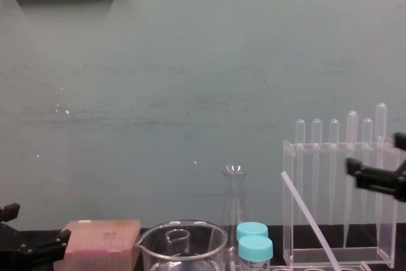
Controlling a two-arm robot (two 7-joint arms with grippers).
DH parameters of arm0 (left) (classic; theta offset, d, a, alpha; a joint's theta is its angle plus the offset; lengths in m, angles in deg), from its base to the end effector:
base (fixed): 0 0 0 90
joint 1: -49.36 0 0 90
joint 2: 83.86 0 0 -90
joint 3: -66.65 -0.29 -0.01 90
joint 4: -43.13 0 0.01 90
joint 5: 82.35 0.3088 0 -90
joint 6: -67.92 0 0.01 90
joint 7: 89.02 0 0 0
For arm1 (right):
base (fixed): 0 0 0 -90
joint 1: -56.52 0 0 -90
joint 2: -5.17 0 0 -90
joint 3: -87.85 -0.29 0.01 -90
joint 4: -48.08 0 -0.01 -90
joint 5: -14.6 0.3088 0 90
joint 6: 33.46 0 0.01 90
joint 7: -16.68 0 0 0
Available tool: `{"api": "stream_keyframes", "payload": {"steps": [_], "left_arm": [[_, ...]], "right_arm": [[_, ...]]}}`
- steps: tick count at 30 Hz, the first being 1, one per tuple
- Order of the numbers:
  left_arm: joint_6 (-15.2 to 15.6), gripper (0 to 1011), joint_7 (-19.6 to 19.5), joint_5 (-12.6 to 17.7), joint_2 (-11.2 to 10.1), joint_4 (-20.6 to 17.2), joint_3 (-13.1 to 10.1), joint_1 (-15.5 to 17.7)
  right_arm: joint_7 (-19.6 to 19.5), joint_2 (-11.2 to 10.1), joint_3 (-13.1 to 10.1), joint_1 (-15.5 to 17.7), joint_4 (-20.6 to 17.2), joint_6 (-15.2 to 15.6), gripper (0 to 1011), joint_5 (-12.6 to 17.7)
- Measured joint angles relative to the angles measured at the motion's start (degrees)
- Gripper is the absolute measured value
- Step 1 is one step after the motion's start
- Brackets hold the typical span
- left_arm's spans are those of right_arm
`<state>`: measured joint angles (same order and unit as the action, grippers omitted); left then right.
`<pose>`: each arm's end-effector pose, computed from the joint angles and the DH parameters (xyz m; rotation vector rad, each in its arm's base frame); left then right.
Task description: Pick up the stirring rod with one hand, then place it down.
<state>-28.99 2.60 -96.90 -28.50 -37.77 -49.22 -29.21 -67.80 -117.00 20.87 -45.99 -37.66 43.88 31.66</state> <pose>0.3581 0.0826 -0.3023 0.3044 -0.2849 1.2478 0.3678 -0.0634 -0.2666 -0.0737 -0.3475 -1.1243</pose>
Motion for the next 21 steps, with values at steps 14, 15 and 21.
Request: {"api": "stream_keyframes", "payload": {"steps": [14, 15, 21], "left_arm": [[0.0, 1000, 0.0, 0.0, 0.0, 0.0, 0.0, 0.0], [0.0, 1000, 0.0, 0.0, 0.0, 0.0, 0.0, 0.0], [0.0, 1000, 0.0, 0.0, 0.0, 0.0, 0.0, 0.0]], "right_arm": [[17.1, 2.6, 2.3, -6.9, 6.0, 10.6, 1003, 9.1], [17.9, 2.8, 2.4, -7.3, 6.4, 11.3, 1003, 9.4], [22.7, 3.9, 3.0, -10.1, 9.4, 15.5, 1003, 11.0]]}}
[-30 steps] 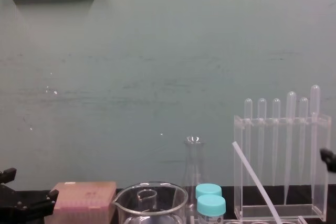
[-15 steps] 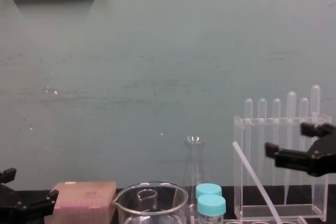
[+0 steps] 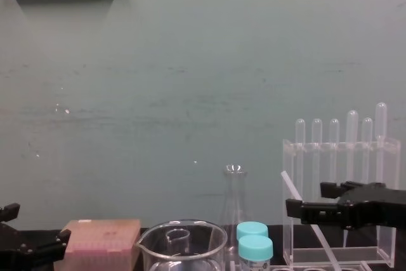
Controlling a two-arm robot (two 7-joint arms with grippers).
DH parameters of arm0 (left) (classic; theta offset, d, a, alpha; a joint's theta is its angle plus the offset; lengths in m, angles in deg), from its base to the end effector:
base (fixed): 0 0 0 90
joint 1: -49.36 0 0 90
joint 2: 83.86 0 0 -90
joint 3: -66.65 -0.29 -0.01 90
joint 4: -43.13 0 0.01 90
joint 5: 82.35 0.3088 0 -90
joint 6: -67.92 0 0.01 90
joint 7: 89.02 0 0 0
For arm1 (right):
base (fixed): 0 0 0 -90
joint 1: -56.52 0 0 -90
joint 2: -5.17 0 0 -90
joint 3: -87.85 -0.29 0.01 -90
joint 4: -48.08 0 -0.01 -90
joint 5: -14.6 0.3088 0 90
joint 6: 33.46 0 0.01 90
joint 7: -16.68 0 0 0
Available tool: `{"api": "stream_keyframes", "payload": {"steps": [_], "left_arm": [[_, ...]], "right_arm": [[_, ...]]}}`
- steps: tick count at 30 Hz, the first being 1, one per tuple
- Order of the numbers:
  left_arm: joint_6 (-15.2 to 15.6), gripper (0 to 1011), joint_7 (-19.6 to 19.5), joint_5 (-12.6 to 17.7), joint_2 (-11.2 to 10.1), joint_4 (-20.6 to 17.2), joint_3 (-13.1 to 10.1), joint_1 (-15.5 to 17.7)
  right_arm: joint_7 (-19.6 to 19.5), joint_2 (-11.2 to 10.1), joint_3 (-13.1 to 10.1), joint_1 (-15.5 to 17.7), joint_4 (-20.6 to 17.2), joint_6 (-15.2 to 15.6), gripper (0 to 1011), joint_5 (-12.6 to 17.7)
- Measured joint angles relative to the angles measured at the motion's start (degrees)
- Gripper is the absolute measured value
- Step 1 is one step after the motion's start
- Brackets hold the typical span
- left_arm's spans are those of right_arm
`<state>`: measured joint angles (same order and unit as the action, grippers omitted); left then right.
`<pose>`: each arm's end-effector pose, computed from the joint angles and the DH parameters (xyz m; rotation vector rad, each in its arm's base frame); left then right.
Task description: Pick up the stirring rod with one hand, then place it down.
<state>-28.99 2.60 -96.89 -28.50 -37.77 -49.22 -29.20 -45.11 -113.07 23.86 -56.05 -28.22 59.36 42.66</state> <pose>0.3581 0.0826 -0.3023 0.3044 -0.2852 1.2478 0.4155 -0.0550 -0.2571 -0.1451 0.0064 -0.8107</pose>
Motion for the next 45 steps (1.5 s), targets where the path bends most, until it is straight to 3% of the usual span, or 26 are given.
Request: {"api": "stream_keyframes", "payload": {"steps": [15, 35, 45], "left_arm": [[0.0, 1000, 0.0, 0.0, 0.0, 0.0, 0.0, 0.0], [0.0, 1000, 0.0, 0.0, 0.0, 0.0, 0.0, 0.0], [0.0, 1000, 0.0, 0.0, 0.0, 0.0, 0.0, 0.0]], "right_arm": [[3.1, 2.0, 0.1, -2.9, 3.9, 1.9, 1003, -0.6], [3.1, 2.1, 0.0, -2.9, 4.0, 1.9, 998, -0.7], [3.1, 2.0, 0.0, -2.9, 3.9, 1.9, 768, -0.7]]}}
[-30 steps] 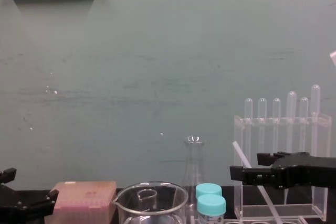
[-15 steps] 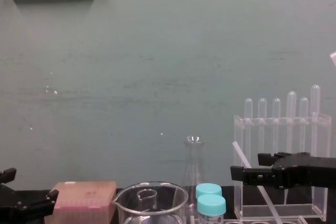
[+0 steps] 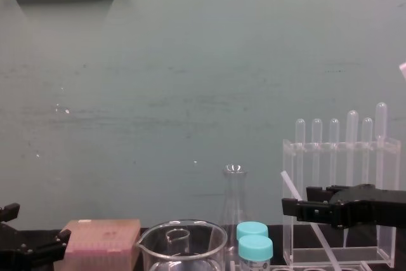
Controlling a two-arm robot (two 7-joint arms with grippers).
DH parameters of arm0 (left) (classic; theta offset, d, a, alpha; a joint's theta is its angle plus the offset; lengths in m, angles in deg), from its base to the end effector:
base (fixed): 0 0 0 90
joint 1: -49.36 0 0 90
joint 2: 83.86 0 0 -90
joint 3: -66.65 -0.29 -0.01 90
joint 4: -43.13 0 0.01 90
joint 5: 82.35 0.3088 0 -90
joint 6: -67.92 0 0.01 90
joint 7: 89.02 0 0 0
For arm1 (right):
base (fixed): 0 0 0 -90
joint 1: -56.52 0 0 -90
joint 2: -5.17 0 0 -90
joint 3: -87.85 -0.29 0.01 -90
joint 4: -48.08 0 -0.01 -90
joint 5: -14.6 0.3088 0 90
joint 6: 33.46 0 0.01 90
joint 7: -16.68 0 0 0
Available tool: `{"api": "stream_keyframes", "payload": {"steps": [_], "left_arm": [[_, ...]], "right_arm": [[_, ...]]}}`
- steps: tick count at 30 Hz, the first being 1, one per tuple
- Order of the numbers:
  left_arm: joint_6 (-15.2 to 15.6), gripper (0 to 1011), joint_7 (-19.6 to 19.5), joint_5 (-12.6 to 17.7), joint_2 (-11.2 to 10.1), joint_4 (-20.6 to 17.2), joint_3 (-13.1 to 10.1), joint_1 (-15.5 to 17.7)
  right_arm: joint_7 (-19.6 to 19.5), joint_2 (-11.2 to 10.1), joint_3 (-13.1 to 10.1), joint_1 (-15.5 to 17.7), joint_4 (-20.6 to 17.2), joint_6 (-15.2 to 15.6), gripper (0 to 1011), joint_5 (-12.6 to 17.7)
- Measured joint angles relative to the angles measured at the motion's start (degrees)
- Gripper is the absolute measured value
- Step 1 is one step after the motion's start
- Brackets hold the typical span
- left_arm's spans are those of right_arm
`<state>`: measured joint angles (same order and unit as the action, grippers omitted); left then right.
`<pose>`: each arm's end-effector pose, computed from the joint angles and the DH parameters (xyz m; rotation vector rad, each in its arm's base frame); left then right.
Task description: Pick up the stirring rod with one hand, then place it down.
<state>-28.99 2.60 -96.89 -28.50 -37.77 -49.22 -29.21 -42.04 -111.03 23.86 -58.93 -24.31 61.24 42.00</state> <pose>0.3581 0.0826 -0.3023 0.3045 -0.2851 1.2478 0.4307 -0.0526 -0.2559 -0.1597 0.0424 -0.7810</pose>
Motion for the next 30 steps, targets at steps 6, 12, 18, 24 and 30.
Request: {"api": "stream_keyframes", "payload": {"steps": [6, 12, 18, 24, 30], "left_arm": [[0.0, 1000, 0.0, 0.0, 0.0, 0.0, 0.0, 0.0], [0.0, 1000, 0.0, 0.0, 0.0, 0.0, 0.0, 0.0], [0.0, 1000, 0.0, 0.0, 0.0, 0.0, 0.0, 0.0], [0.0, 1000, 0.0, 0.0, 0.0, 0.0, 0.0, 0.0], [0.0, 1000, 0.0, 0.0, 0.0, 0.0, 0.0, 0.0]], "right_arm": [[0.0, 0.0, 0.0, 0.0, 0.0, 0.0, 569, 0.0], [-0.1, 0.0, 0.0, 0.0, -0.1, 0.0, 392, 0.0], [-0.1, 0.0, 0.0, 0.0, -0.1, -0.1, 190, 0.0], [-0.1, 0.0, 0.0, 0.0, -0.1, -0.1, 57, 0.0], [-0.1, 0.0, 0.0, 0.0, -0.1, -0.1, 57, 0.0]]}}
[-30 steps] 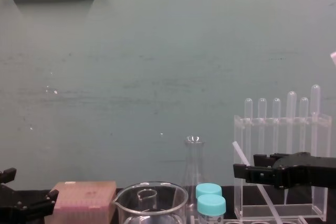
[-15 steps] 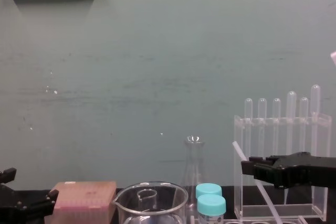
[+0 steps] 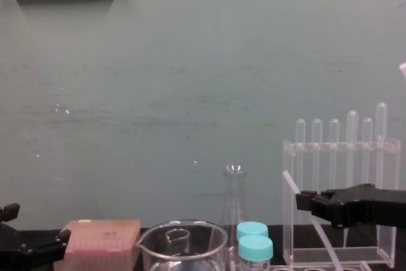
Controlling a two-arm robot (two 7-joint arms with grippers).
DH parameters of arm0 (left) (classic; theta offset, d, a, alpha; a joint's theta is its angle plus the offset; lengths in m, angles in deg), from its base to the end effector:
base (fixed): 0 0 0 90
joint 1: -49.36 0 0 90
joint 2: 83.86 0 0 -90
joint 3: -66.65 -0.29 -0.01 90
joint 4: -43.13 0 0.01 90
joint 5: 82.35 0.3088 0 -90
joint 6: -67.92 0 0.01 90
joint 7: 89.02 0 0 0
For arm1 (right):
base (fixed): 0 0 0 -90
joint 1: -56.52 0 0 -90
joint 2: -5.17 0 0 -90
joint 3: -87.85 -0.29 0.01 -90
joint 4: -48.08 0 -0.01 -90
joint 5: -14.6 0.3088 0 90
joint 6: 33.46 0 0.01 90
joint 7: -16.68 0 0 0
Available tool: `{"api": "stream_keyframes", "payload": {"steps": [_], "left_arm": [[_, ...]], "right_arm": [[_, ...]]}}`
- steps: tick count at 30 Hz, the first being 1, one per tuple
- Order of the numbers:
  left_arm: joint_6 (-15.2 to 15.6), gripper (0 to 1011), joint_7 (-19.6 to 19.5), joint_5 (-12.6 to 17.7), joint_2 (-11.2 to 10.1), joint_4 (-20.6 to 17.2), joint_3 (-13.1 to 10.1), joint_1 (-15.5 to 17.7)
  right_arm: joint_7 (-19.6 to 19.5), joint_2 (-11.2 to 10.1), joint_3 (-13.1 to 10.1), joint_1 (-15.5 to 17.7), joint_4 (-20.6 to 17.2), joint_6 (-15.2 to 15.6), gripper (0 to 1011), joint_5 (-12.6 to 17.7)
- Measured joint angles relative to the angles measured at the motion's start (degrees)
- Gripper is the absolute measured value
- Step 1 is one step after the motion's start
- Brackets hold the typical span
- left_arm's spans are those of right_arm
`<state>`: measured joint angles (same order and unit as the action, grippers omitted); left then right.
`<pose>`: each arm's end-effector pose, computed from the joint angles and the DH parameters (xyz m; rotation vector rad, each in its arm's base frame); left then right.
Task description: Pick up the stirring rod with one hand, then place it down.
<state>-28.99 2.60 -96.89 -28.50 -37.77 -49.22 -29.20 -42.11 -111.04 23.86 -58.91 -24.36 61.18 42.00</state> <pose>0.3581 0.0826 -0.3023 0.3044 -0.2852 1.2478 0.4306 -0.0525 -0.2558 -0.1590 0.0411 -0.7818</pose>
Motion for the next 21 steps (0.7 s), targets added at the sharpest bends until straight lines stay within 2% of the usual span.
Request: {"api": "stream_keyframes", "payload": {"steps": [5, 13, 17, 21], "left_arm": [[0.0, 1000, 0.0, 0.0, 0.0, 0.0, 0.0, 0.0], [0.0, 1000, 0.0, 0.0, 0.0, 0.0, 0.0, 0.0], [0.0, 1000, 0.0, 0.0, 0.0, 0.0, 0.0, 0.0], [0.0, 1000, 0.0, 0.0, 0.0, 0.0, 0.0, 0.0]], "right_arm": [[-0.1, 0.0, 0.0, 0.0, 0.0, -0.2, 57, -0.1], [-0.8, 0.5, -1.5, 1.2, -1.4, -3.0, 57, -0.5], [1.1, 0.9, -2.5, 1.6, -2.1, -4.4, 57, 1.4], [4.4, 1.2, -3.3, 1.9, -2.9, -6.6, 57, 4.6]]}}
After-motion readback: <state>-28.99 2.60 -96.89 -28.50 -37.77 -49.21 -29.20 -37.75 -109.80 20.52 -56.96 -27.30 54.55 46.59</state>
